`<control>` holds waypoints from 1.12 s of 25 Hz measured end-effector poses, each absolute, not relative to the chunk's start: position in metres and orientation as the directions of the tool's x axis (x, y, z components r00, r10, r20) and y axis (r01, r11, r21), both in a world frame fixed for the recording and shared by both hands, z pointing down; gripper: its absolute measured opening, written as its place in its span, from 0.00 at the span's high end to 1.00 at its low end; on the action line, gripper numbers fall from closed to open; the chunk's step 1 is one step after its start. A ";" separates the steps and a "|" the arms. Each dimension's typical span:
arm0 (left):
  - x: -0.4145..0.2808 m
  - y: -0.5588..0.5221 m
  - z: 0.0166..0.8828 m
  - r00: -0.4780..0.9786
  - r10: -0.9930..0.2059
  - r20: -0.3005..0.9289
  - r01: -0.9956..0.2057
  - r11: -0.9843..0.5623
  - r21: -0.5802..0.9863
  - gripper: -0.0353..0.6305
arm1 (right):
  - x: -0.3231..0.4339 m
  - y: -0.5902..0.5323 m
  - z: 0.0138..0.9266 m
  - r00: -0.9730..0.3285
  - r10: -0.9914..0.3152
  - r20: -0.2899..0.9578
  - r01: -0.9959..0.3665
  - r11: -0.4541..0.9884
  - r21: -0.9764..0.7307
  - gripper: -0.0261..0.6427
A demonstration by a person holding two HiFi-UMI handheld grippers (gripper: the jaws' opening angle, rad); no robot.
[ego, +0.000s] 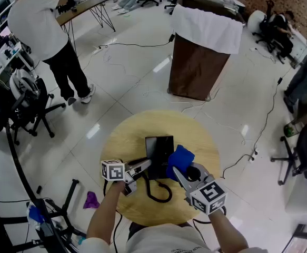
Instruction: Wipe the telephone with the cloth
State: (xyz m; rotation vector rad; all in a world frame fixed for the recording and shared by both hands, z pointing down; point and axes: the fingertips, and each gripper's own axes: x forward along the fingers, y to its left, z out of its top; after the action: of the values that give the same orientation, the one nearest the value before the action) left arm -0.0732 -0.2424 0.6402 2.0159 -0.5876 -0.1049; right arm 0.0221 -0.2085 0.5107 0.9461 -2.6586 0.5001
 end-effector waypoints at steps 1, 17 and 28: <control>-0.073 -0.242 0.642 0.882 -0.440 0.168 -0.354 -0.386 0.852 0.86 | 0.021 -0.208 0.512 -0.749 -0.552 0.367 -0.648 0.727 -0.229 0.87; -0.073 -0.245 0.644 0.878 -0.449 0.164 -0.359 -0.393 0.847 0.79 | 0.017 -0.204 0.519 -0.751 -0.543 0.377 -0.646 0.723 -0.245 0.87; -0.092 -0.245 0.641 0.820 -0.533 0.206 -0.447 -0.373 0.813 0.77 | 0.014 -0.194 0.520 -0.754 -0.542 0.371 -0.643 0.725 -0.246 0.87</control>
State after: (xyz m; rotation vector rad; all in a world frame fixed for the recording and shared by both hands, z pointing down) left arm -0.0922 -0.2446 0.6408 2.0224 -0.7239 -0.1116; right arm 0.0142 -0.1943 0.5201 0.9333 -2.6564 0.5273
